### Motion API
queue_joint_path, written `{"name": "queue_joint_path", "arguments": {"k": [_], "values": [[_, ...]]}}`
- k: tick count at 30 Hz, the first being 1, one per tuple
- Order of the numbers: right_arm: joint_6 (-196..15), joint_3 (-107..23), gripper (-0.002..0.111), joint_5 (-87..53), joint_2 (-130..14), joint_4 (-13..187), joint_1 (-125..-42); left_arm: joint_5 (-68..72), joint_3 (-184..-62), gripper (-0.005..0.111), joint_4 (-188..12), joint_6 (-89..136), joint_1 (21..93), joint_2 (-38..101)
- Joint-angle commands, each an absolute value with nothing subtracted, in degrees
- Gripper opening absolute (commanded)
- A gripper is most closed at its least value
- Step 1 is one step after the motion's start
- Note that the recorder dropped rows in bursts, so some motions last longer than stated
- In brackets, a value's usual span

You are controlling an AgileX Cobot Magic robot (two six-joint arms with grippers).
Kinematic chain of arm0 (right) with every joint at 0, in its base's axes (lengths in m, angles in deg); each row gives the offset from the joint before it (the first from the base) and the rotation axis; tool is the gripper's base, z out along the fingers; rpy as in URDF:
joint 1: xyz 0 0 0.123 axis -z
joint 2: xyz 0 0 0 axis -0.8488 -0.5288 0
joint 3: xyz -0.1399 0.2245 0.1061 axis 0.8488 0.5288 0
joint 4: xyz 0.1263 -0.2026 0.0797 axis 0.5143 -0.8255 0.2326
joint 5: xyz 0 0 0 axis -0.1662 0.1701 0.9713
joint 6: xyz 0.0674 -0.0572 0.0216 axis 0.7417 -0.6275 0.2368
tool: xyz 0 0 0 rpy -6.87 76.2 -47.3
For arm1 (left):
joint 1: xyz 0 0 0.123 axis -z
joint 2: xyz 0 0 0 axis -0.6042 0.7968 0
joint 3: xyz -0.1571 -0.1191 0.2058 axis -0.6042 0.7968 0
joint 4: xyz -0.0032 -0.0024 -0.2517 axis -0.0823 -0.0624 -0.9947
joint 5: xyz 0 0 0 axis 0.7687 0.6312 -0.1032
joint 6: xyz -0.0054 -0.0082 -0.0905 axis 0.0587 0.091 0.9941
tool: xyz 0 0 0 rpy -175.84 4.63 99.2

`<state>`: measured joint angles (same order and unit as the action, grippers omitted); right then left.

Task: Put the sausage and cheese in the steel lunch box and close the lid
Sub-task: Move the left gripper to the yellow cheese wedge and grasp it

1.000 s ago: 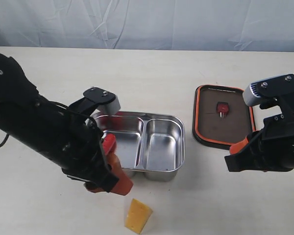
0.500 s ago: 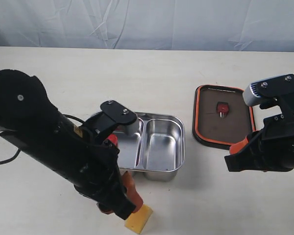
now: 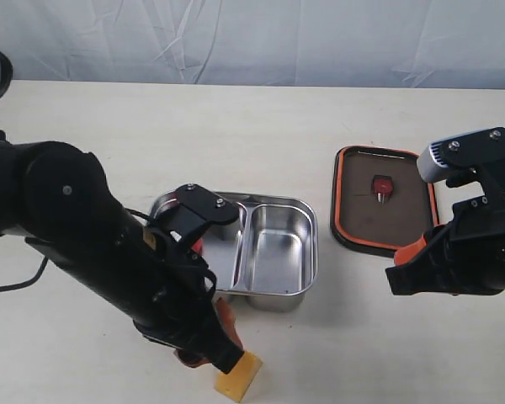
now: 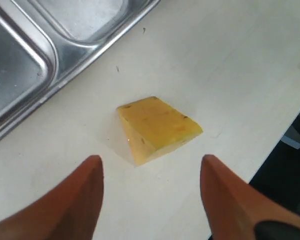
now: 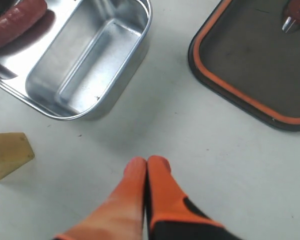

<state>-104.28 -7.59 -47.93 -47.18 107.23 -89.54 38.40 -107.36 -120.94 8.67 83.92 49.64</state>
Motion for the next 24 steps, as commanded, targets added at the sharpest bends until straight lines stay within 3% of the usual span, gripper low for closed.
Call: {"name": "queue_joint_path", "arguments": {"k": [1,8,18,24], "values": [[-104.1,-7.3,0.000,-47.7,-46.7,107.3,-89.5,37.4,-107.5,0.055,-122.7,8.7,84.2,51.7],[-104.1,-7.3,0.000,-47.7,-46.7,107.3,-89.5,36.7,-107.5,0.055,-125.4,7.3,84.3,51.9],[-104.1,-7.3,0.000,-47.7,-46.7,107.2,-89.5,30.0,-107.5,0.055,-123.6,7.3,91.7,53.3],[-104.1,-7.3,0.000,-47.7,-46.7,107.2,-89.5,29.2,-107.5,0.055,-121.8,7.5,92.1,57.6]]}}
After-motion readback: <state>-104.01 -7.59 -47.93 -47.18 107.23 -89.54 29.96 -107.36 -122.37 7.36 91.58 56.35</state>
